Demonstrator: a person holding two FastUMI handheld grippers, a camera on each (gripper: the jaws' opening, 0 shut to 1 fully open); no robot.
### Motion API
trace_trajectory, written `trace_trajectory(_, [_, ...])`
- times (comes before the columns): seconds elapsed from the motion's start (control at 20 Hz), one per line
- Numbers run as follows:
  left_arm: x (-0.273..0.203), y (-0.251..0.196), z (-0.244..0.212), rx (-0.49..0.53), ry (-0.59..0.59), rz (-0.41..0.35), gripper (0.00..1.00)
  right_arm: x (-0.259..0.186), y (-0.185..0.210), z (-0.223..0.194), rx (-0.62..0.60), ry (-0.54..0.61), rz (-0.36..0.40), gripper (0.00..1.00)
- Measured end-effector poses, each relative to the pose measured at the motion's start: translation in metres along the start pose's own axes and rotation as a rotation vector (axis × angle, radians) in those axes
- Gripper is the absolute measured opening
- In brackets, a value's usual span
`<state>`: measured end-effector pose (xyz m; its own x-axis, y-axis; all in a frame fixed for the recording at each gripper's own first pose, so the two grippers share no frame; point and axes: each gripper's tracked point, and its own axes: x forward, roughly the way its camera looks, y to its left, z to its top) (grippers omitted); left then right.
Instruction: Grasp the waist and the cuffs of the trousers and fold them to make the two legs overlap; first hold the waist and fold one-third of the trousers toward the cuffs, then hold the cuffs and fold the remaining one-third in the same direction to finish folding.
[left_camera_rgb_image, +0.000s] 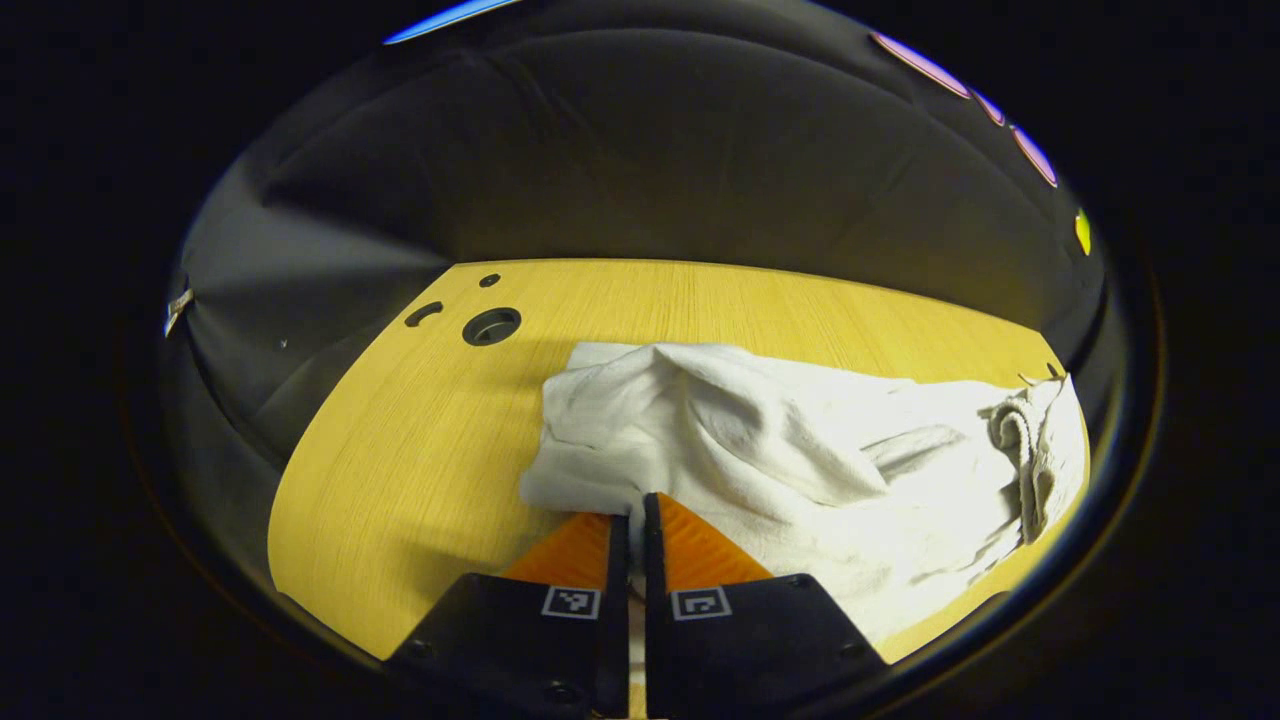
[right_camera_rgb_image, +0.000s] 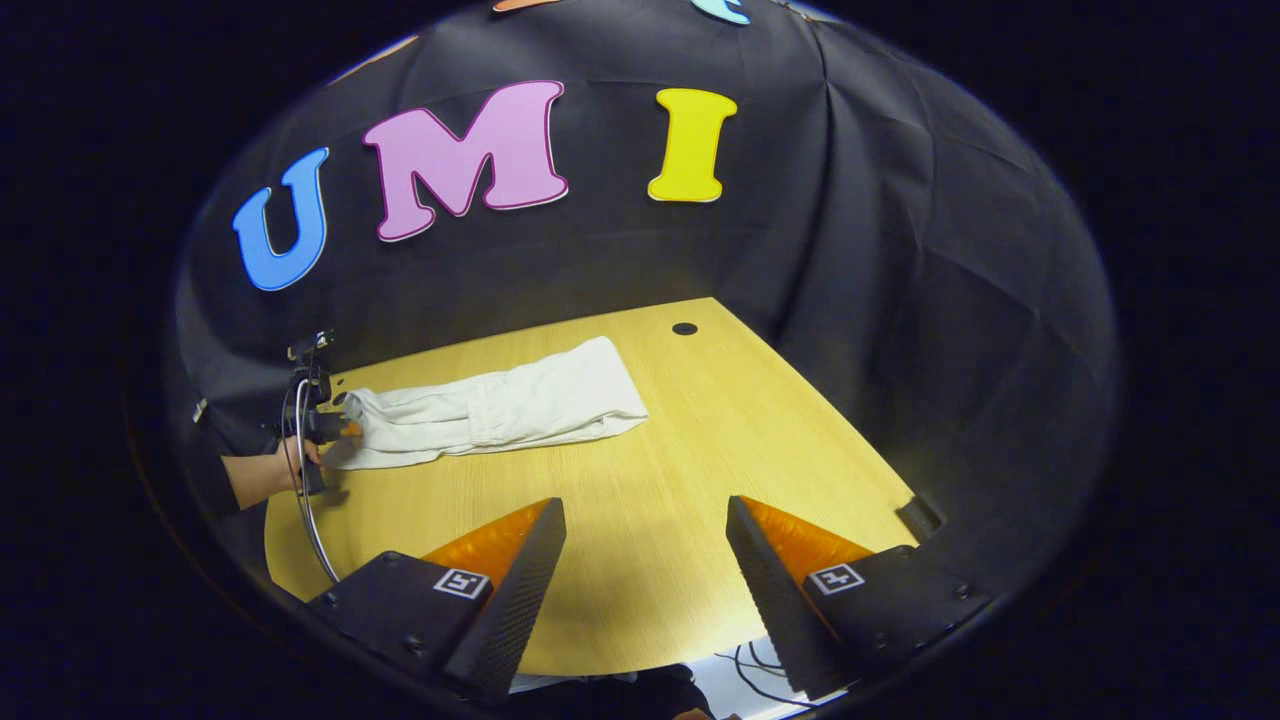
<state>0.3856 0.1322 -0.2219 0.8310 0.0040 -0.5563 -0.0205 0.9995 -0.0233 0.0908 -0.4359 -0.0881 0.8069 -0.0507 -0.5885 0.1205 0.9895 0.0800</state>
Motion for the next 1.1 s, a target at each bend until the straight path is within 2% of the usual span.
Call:
trace_trajectory(0.1, [-0.003, -0.004, -0.001, 0.001, 0.01, -0.015, 0.06, -0.004, -0.005, -0.008, 0.011, 0.011, -0.016, 0.99])
trace_trajectory(0.2, [-0.007, -0.009, -0.002, -0.049, 0.015, -0.037, 0.09, -0.004, -0.005, -0.013, 0.018, 0.025, -0.017, 0.99])
trace_trajectory(0.25, [-0.011, -0.009, -0.003, -0.084, 0.016, -0.044, 0.05, -0.003, -0.007, -0.012, 0.017, 0.023, -0.019, 0.99])
trace_trajectory(0.4, [-0.024, -0.016, 0.008, -0.176, -0.021, -0.057, 0.05, -0.001, -0.006, -0.006, 0.004, 0.004, -0.009, 1.0])
trace_trajectory(0.55, [-0.042, -0.025, 0.02, -0.185, -0.054, -0.069, 0.05, 0.002, -0.005, -0.009, -0.04, 0.008, 0.024, 1.0])
trace_trajectory(0.7, [-0.067, -0.037, 0.044, -0.25, -0.11, -0.083, 0.05, 0.01, -0.002, -0.009, -0.037, 0.014, 0.071, 0.99])
trace_trajectory(0.75, [-0.074, -0.043, 0.052, -0.255, -0.125, -0.086, 0.02, 0.014, -0.003, -0.011, -0.038, 0.019, 0.086, 0.99])
trace_trajectory(0.8, [-0.081, -0.047, 0.062, -0.254, -0.142, -0.087, 0.05, 0.019, -0.004, -0.008, -0.041, 0.019, 0.1, 0.99])
trace_trajectory(1.0, [-0.106, -0.083, 0.09, -0.252, -0.187, -0.091, 0.05, 0.049, -0.022, 0.004, -0.13, -0.002, 0.123, 1.0])
trace_trajectory(1.1, [-0.125, -0.135, 0.116, -0.254, -0.219, -0.12, 0.05, 0.065, -0.031, 0.02, -0.11, -0.017, 0.181, 0.99])
